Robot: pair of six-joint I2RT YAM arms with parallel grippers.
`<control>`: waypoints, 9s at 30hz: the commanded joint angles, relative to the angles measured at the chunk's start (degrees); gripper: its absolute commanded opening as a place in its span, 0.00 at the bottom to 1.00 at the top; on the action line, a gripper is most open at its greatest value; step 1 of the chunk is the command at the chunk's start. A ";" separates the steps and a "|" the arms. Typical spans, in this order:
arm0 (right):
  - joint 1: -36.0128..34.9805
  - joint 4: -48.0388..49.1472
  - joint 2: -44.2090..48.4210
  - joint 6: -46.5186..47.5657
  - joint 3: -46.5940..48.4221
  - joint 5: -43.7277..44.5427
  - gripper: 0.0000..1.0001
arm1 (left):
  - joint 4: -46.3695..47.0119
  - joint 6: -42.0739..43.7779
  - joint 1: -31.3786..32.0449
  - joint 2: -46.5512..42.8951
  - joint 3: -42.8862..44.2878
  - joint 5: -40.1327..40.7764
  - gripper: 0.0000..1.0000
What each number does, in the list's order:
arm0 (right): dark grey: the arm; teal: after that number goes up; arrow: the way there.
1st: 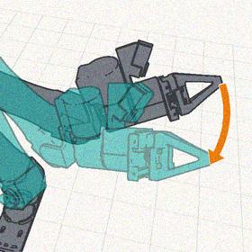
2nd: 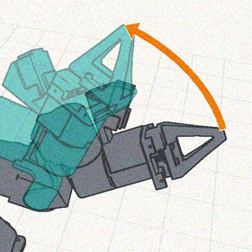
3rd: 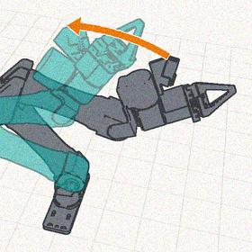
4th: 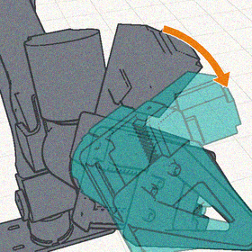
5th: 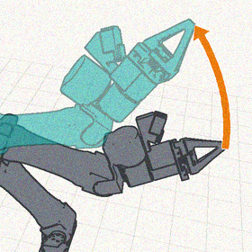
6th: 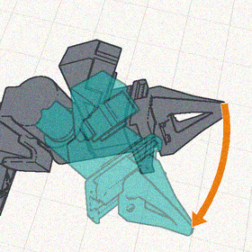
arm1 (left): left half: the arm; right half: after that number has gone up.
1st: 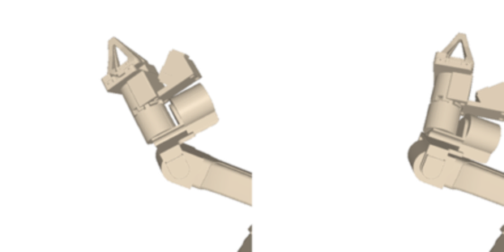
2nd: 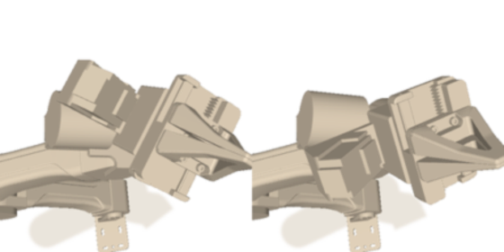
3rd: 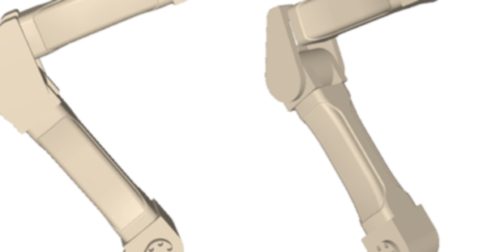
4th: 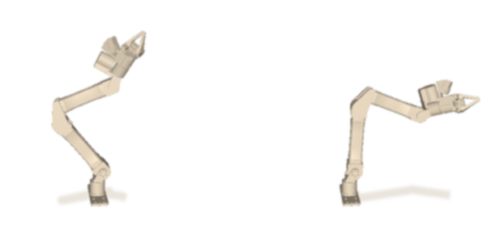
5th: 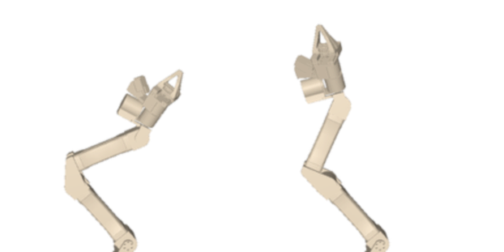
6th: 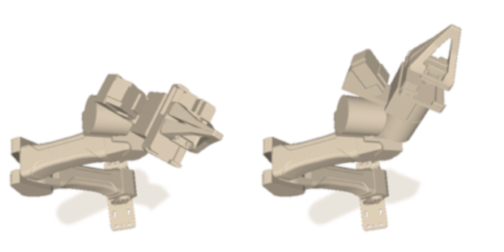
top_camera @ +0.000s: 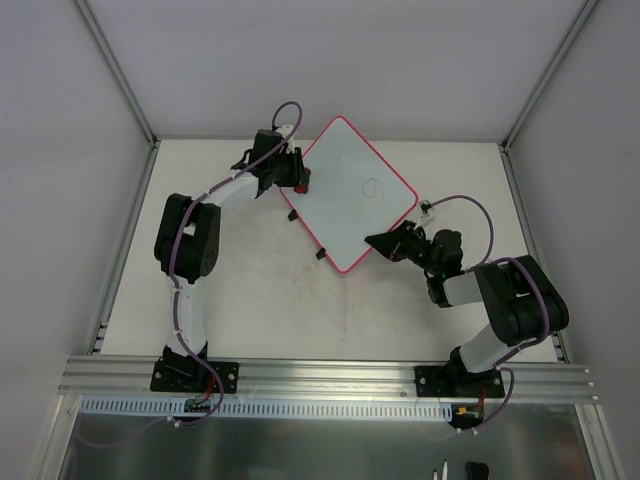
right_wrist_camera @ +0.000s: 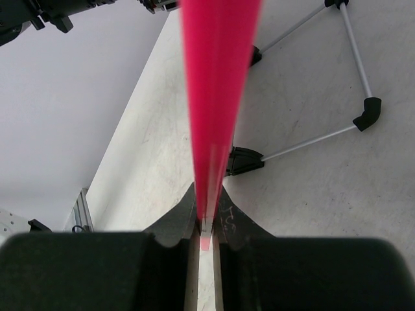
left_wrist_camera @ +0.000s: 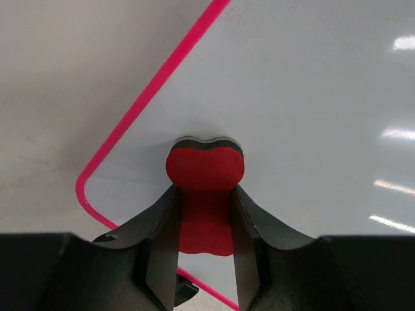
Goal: Erase the whiteboard
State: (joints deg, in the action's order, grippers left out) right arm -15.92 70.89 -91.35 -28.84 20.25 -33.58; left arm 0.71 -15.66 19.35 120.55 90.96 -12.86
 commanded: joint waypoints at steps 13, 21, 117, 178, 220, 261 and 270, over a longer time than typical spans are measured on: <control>-1.57 16.73 2.41 2.03 1.02 -5.79 0.00 | 7.27 -2.97 8.68 -5.32 -7.87 0.82 0.24; -1.57 16.73 2.23 1.95 1.11 -5.79 0.00 | 14.41 -6.13 13.51 -9.02 -15.11 3.28 0.24; -2.53 16.82 6.98 6.25 -2.85 -6.06 0.00 | -1.85 24.18 25.56 -5.07 -2.37 -2.55 0.20; -2.09 16.82 6.98 6.17 -3.02 -5.62 0.00 | -5.81 36.50 27.76 0.03 8.26 5.49 0.21; -2.45 16.82 4.96 5.55 -1.79 -6.06 0.00 | -7.03 5.83 3.51 -31.15 -22.74 9.00 0.26; -2.53 16.91 3.37 6.43 -1.27 -5.97 0.00 | -16.97 -5.34 -14.70 -32.48 -41.30 22.18 0.55; -2.54 16.91 3.46 7.04 -1.53 -5.53 0.13 | -12.58 -6.84 -14.43 -44.34 -47.27 22.97 0.62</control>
State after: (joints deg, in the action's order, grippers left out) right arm -16.88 71.13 -88.27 -24.99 16.82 -34.83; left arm -14.37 -20.84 5.15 80.68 45.43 9.06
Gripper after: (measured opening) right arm 0.114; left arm 0.618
